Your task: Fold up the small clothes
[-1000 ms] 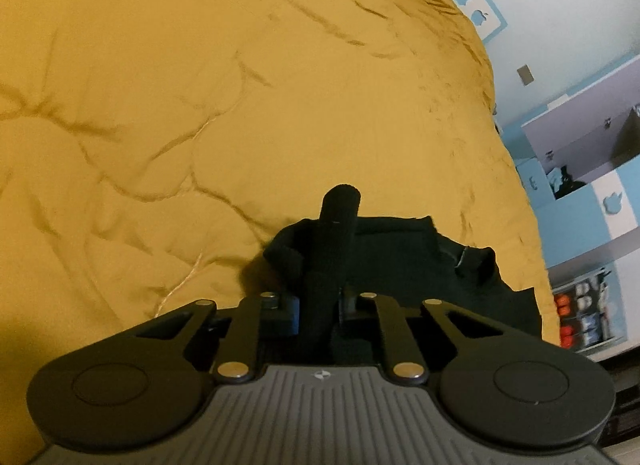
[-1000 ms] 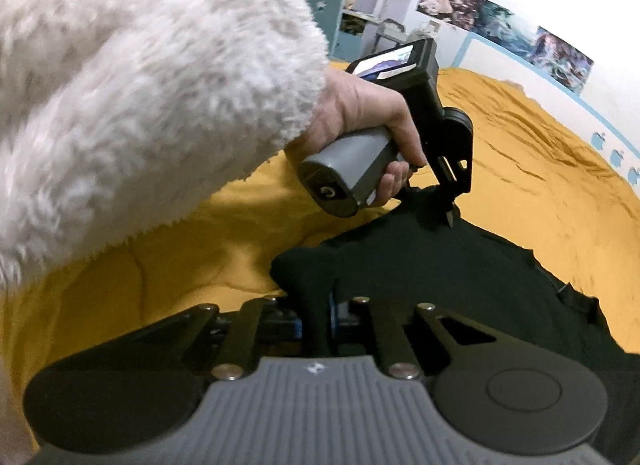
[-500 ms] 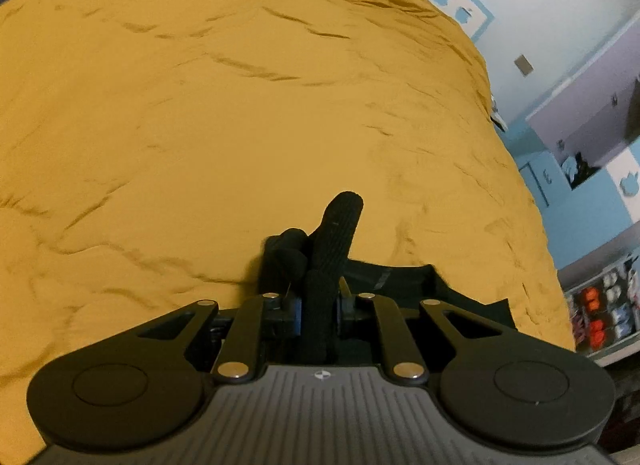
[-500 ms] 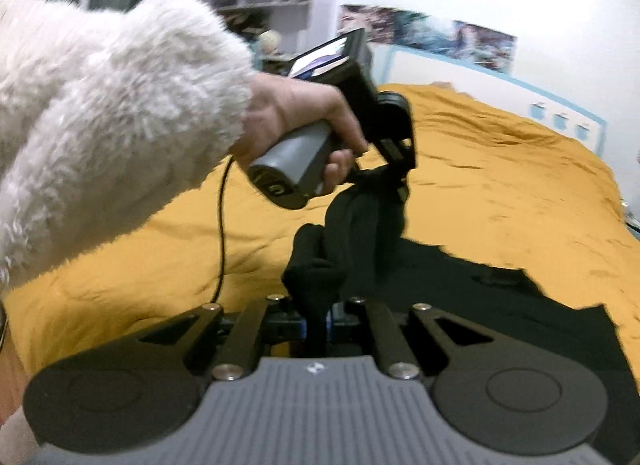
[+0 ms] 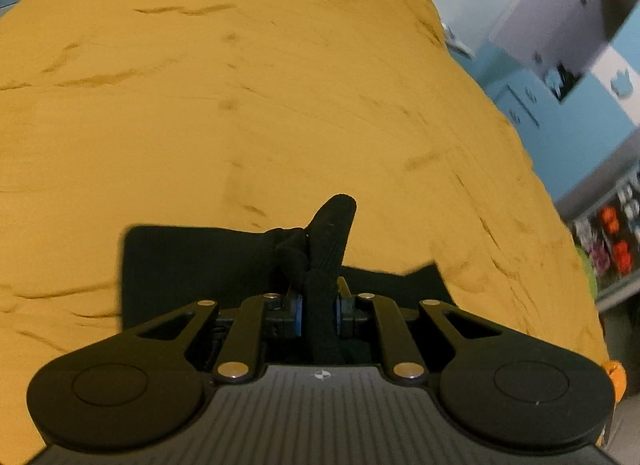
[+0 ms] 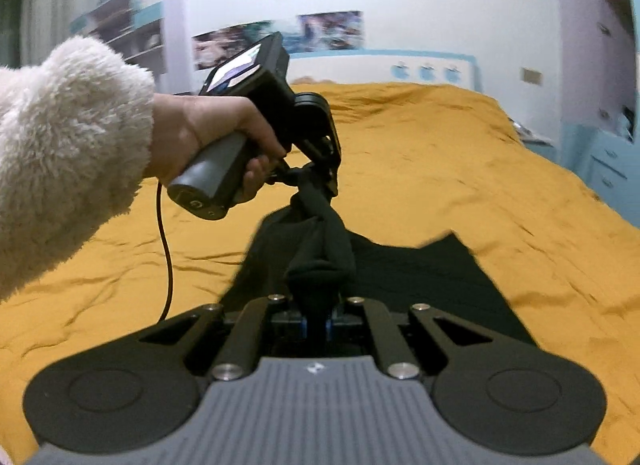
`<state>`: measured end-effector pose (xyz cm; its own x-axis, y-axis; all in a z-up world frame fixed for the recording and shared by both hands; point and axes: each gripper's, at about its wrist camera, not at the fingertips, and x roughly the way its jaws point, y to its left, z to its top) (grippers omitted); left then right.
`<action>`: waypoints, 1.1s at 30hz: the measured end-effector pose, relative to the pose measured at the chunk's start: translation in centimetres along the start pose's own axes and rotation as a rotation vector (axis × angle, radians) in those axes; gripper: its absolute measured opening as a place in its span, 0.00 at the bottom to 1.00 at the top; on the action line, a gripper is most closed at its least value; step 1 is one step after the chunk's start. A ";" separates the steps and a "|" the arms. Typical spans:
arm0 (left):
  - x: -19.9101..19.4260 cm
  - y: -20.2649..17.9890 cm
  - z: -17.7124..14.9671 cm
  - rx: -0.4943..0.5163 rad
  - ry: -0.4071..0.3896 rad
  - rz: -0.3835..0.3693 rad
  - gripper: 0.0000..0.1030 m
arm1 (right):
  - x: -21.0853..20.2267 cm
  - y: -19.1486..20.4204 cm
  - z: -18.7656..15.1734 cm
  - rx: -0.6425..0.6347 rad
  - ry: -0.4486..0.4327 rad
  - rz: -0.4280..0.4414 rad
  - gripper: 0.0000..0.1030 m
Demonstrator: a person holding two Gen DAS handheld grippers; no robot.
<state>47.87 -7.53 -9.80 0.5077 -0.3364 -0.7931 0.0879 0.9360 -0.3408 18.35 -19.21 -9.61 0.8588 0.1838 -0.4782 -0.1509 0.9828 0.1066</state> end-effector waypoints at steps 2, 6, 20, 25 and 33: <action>1.7 -2.1 -0.5 0.023 0.025 0.006 0.14 | 0.0 -1.9 -0.7 0.030 0.012 -0.023 0.01; 4.5 -5.3 -1.3 0.053 0.054 0.010 0.14 | 0.0 -5.3 -1.6 0.095 0.027 -0.076 0.01; 9.0 -9.9 -2.3 0.090 0.097 0.100 0.15 | 2.0 -12.0 -3.1 0.232 0.074 -0.121 0.01; 9.3 -10.7 -2.3 0.104 0.104 0.135 0.15 | 2.0 -12.5 -3.5 0.253 0.078 -0.114 0.01; 9.2 -12.2 -1.4 0.089 0.083 0.119 0.34 | 2.5 -12.9 -5.1 0.190 0.121 -0.209 0.36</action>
<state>50.29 -22.17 -13.62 0.4470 -0.2265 -0.8654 0.1087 0.9740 -0.1988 19.98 -31.34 -16.66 0.7955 -0.0097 -0.6058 0.1270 0.9803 0.1512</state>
